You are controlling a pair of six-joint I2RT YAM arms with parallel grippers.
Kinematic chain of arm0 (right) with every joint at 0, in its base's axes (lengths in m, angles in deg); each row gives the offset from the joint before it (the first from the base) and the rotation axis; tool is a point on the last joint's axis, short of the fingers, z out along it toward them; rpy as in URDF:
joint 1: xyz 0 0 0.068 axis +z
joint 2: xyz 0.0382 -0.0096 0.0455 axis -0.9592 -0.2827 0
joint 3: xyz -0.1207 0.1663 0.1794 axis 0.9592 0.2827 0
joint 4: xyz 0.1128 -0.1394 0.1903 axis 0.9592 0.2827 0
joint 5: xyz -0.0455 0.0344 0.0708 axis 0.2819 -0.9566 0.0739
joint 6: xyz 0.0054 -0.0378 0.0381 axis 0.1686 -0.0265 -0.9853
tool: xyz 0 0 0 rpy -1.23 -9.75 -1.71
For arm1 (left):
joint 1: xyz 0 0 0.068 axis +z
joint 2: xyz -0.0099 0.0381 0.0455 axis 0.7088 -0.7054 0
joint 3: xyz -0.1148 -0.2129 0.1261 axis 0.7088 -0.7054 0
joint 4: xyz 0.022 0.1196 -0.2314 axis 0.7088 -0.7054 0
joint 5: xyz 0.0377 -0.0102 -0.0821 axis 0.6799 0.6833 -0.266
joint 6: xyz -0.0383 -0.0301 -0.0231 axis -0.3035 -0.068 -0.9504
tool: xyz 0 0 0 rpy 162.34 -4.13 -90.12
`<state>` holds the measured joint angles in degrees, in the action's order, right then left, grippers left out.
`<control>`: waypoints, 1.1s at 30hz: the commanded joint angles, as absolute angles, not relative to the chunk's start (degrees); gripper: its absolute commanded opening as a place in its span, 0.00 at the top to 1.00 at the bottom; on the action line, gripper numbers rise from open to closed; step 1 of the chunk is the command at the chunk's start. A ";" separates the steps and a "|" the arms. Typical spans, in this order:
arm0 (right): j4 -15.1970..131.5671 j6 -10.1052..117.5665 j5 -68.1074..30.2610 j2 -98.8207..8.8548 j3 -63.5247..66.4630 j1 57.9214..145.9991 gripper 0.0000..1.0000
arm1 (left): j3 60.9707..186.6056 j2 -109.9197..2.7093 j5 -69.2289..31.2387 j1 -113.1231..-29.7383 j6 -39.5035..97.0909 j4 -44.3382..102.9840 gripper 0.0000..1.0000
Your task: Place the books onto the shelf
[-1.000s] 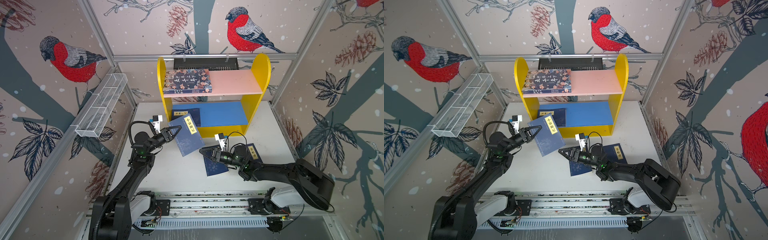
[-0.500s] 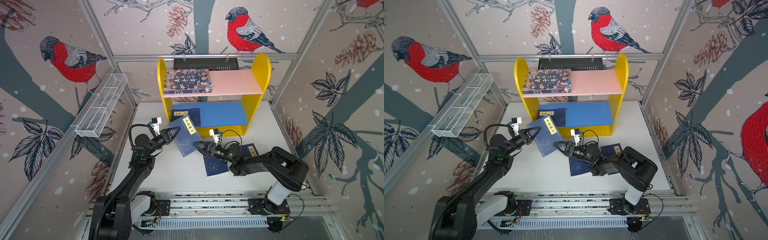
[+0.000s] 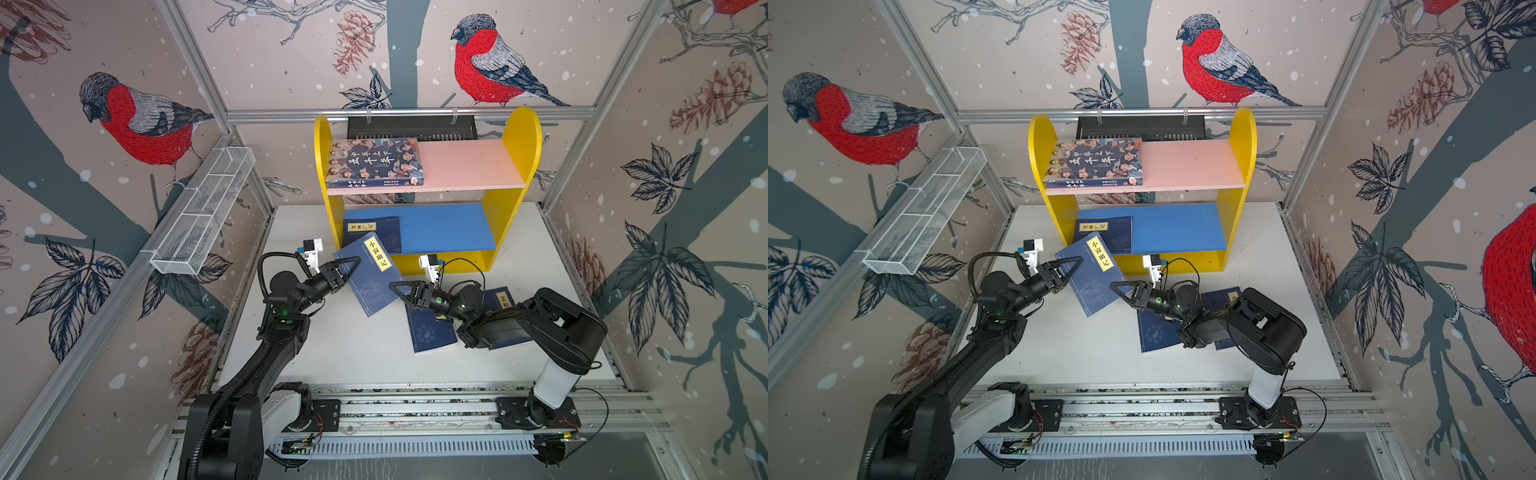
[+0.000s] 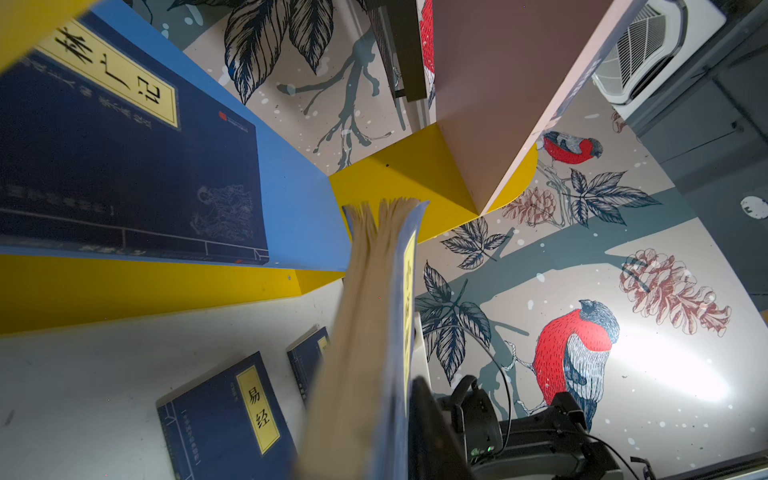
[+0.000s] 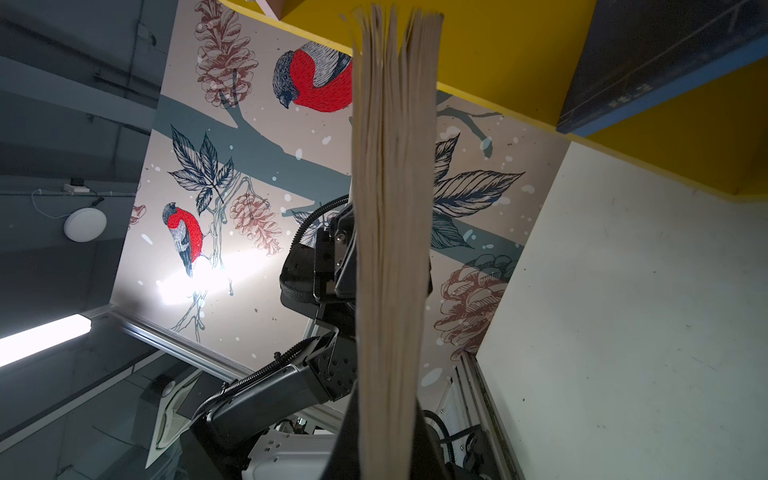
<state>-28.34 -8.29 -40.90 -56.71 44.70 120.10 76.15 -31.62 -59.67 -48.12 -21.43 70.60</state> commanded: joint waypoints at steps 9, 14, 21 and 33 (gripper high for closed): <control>11.20 16.35 -60.32 -40.75 42.13 113.88 0.98 | 77.04 -30.21 -73.14 -45.57 -0.35 55.47 0.37; 22.76 22.85 -66.56 -36.67 40.62 110.48 0.98 | 76.56 -30.66 -79.33 -45.65 -4.20 61.01 0.31; 39.48 34.23 -74.26 -34.99 35.48 106.64 0.98 | 76.49 -33.42 -85.16 -46.82 -5.38 61.40 0.38; 64.70 53.41 -78.96 -38.39 25.44 105.62 0.96 | 76.83 -32.64 -88.04 -51.56 -3.38 59.59 0.71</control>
